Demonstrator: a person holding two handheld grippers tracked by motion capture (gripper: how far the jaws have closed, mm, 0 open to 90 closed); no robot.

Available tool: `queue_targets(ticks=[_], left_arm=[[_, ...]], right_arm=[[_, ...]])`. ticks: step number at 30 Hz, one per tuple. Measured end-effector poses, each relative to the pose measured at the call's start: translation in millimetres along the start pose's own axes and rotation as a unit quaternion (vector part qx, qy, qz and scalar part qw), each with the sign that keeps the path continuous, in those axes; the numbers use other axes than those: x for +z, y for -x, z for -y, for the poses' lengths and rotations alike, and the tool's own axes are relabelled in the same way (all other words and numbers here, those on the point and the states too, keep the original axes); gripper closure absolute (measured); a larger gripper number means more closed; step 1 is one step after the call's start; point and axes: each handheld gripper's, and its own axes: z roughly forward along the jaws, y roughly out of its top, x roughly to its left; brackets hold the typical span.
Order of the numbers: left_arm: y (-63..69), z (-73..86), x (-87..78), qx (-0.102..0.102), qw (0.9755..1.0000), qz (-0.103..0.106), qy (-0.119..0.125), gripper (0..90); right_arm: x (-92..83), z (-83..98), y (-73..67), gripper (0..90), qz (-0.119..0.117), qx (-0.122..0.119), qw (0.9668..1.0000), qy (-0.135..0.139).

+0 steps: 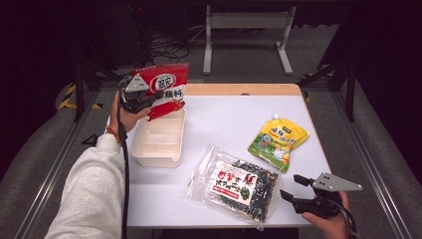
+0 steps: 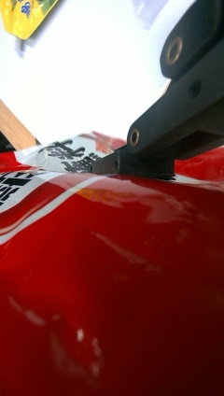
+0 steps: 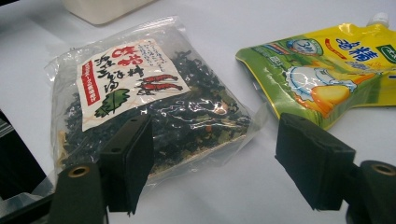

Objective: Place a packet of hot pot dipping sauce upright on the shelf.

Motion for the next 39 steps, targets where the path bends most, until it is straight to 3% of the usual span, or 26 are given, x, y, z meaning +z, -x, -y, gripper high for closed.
queue_targets(ticks=[2,5,10,13,16,20,27,29,32,39], left_arm=[[0.1,3.3,3.5,-0.009,0.9999,0.011,-0.001,88.9],[0.2,5.2,6.3,-0.019,0.9998,0.010,0.004,88.9],[0.3,6.8,11.0,-0.018,0.9998,0.002,-0.001,88.5],[-1.3,10.4,14.1,-0.040,0.9992,0.003,0.005,87.4],[-2.7,13.8,15.2,-0.049,0.9988,0.001,-0.002,81.1],[-0.6,19.3,11.7,-0.044,0.9990,0.002,-0.007,80.8],[1.3,36.0,10.0,-0.038,0.9982,0.003,-0.046,88.7],[0.3,41.4,11.1,-0.047,0.9975,0.002,-0.052,89.0],[-3.7,49.6,10.0,-0.069,0.9966,0.004,-0.044,88.1],[-2.0,57.1,-3.3,-0.088,0.9959,-0.013,-0.017,80.3]], right_arm=[[0.1,0.0,-0.1,28.2,-0.002,-0.001,1.0000,0.000],[0.5,-0.2,-1.0,28.7,-0.001,-0.003,1.0000,-0.001],[1.8,-0.1,-2.3,28.6,-0.003,-0.006,1.0000,-0.004],[3.3,0.1,-3.5,28.5,-0.007,-0.009,0.9999,-0.006],[4.6,0.1,-4.6,28.2,-0.009,-0.010,0.9999,-0.008],[5.2,0.2,-4.3,27.9,-0.012,-0.009,0.9999,-0.009],[6.6,-1.5,-6.8,27.6,-0.017,-0.012,0.9997,-0.009],[8.0,-2.0,-7.5,27.6,-0.020,-0.013,0.9997,-0.010],[9.6,-2.7,-8.0,27.6,-0.021,-0.014,0.9996,-0.011],[11.0,-4.0,-5.8,28.9,-0.010,-0.019,0.9997,-0.013]])
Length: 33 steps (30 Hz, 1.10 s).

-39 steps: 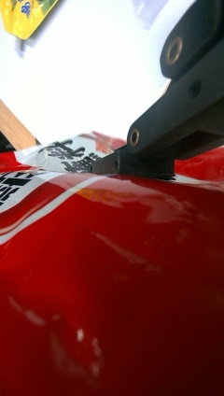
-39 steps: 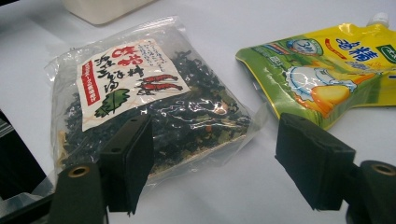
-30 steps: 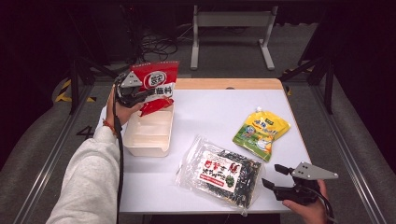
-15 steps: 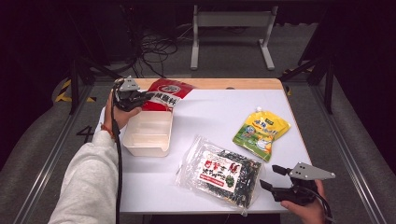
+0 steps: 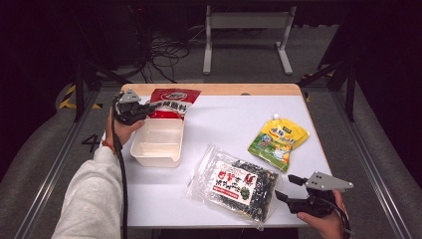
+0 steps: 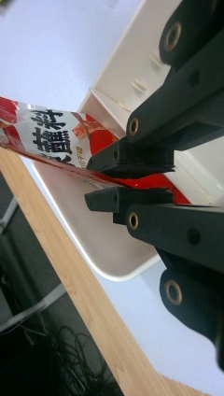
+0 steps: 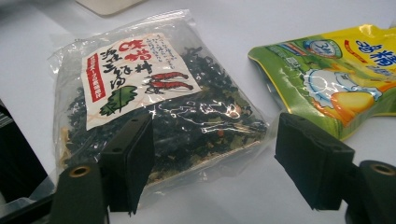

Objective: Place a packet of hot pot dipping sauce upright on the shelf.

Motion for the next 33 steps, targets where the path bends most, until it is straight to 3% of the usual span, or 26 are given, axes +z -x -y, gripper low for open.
queue_targets(ticks=[6,10,14,15,16,20,23,24,26,28,33], left_arm=[[12.5,5.7,-37.9,-0.002,0.9993,-0.006,0.036,77.8],[29.6,14.5,-58.4,-0.010,0.9983,0.002,0.058,76.2],[55.9,28.6,-73.9,0.012,0.9971,0.020,0.072,72.3],[55.9,28.6,-73.9,0.012,0.9971,0.020,0.072,71.1],[66.3,34.0,-79.2,0.019,0.9971,0.021,0.071,68.0],[85.0,44.0,-89.9,0.029,0.9965,0.036,0.069,59.7],[96.8,50.2,-97.9,0.036,0.9961,0.034,0.072,55.6],[103.6,53.6,-101.6,0.034,0.9962,0.031,0.074,49.4],[116.2,60.4,-107.6,0.039,0.9964,0.030,0.069,45.1],[128.6,70.3,-111.6,0.027,0.9959,0.049,0.071,40.4],[152.1,89.2,-112.2,0.033,0.9972,0.051,0.044,32.0]], right_arm=[[1.0,0.5,4.2,37.2,0.011,-0.011,0.9999,-0.003],[1.9,5.9,16.1,46.2,0.014,0.004,0.9999,-0.004],[3.5,7.2,29.2,49.8,0.021,0.033,0.9992,0.003],[4.0,6.7,31.6,49.8,0.025,0.039,0.9989,0.004],[5.0,5.7,33.9,50.3,0.031,0.037,0.9988,0.004],[8.2,2.6,39.7,51.8,0.048,0.029,0.9985,-0.001],[9.9,1.4,43.7,52.7,0.051,0.033,0.9982,0.002],[11.3,0.3,47.2,53.4,0.056,0.034,0.9978,0.001],[14.9,-1.6,54.6,56.8,0.063,0.039,0.9973,0.004],[19.4,-4.5,63.1,56.9,0.074,0.047,0.9962,0.004],[26.5,-10.0,77.8,49.2,0.088,0.078,0.9930,0.014]])
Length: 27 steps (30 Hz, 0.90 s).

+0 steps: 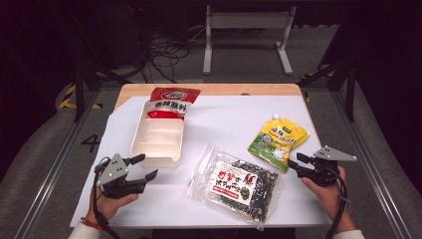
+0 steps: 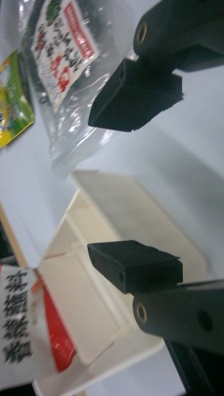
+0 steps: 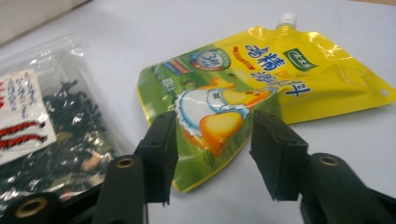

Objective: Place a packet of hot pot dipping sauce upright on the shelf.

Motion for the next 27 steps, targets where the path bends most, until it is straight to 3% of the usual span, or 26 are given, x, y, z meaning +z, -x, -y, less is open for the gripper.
queue_targets(ticks=[4,12,14,20,23,27], left_arm=[[7.9,12.3,0.3,-0.015,0.9998,0.003,-0.012,24.1],[11.7,21.4,9.9,-0.025,0.9987,0.005,-0.044,15.3],[13.7,22.1,10.7,-0.015,0.9987,0.009,-0.048,14.1],[13.2,25.0,11.1,-0.017,0.9986,0.004,-0.049,13.9],[13.8,25.4,12.3,-0.023,0.9984,0.013,-0.049,14.0],[21.6,23.9,15.2,-0.025,0.9977,0.042,-0.048,16.3]], right_arm=[[7.7,-4.6,8.0,39.7,0.007,0.028,0.9996,0.003],[29.9,-15.9,15.1,34.1,0.016,0.058,0.9982,-0.001],[37.5,-17.6,14.8,31.9,0.012,0.059,0.9981,-0.010],[48.5,-19.8,12.4,29.5,0.008,0.055,0.9980,-0.028],[46.8,-22.1,10.1,30.7,0.009,0.043,0.9988,-0.022],[43.4,-22.3,6.6,33.7,0.007,0.030,0.9994,-0.019]])
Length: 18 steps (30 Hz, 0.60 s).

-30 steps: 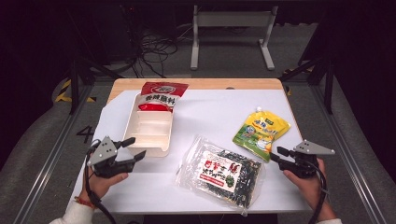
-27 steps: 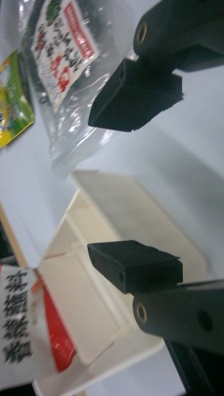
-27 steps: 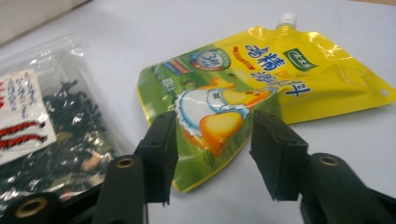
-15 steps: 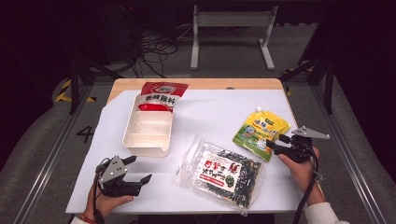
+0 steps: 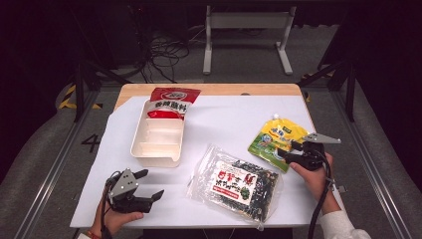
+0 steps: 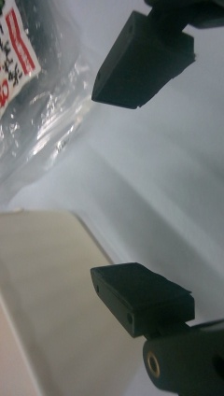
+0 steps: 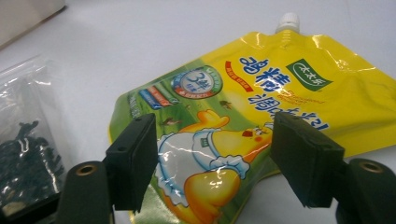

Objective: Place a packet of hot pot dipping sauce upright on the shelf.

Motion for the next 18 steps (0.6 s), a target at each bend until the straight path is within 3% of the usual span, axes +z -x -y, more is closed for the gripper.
queue_targets(ticks=[2,3,4,6,7,8,9,10,14,16,18], left_arm=[[9.9,-3.2,6.0,0.010,0.9997,0.017,-0.011,18.0],[9.9,-3.2,6.0,0.010,0.9997,0.017,-0.011,19.1],[13.9,-4.2,9.6,0.017,0.9994,0.024,-0.017,19.1],[23.3,-6.0,16.2,0.034,0.9982,0.041,-0.026,24.1],[25.4,-6.9,18.8,0.035,0.9978,0.049,-0.028,26.7],[28.4,-8.2,23.3,0.034,0.9972,0.057,-0.033,26.6],[30.1,-8.9,25.9,0.034,0.9969,0.060,-0.039,26.6],[32.5,-10.4,30.1,0.036,0.9959,0.069,-0.046,27.4],[39.0,-14.1,39.8,0.044,0.9914,0.108,-0.060,47.6],[42.5,-15.0,43.6,0.055,0.9888,0.122,-0.066,54.1],[45.6,-16.7,46.4,0.060,0.9880,0.123,-0.071,58.9]], right_arm=[[-8.8,0.7,-12.0,43.8,-0.012,-0.030,0.9995,-0.005],[-8.8,0.7,-12.0,43.8,-0.012,-0.030,0.9995,-0.005],[-12.4,2.0,-16.4,54.8,-0.024,-0.047,0.9986,-0.007],[-20.7,5.4,-28.0,69.2,-0.024,-0.097,0.9949,-0.014],[-25.7,7.9,-34.2,71.4,-0.052,-0.108,0.9927,-0.015],[-31.5,10.7,-45.3,71.8,-0.084,-0.132,0.9874,-0.025],[-31.5,10.7,-45.3,71.8,-0.084,-0.132,0.9874,-0.025],[-33.7,11.8,-50.0,72.9,-0.094,-0.142,0.9849,-0.026],[-40.5,22.8,-73.4,82.7,-0.149,-0.186,0.9702,-0.046],[-40.6,28.8,-79.9,87.2,-0.159,-0.203,0.9636,-0.070],[-39.9,34.6,-80.7,90.0,-0.148,-0.220,0.9596,-0.096]])
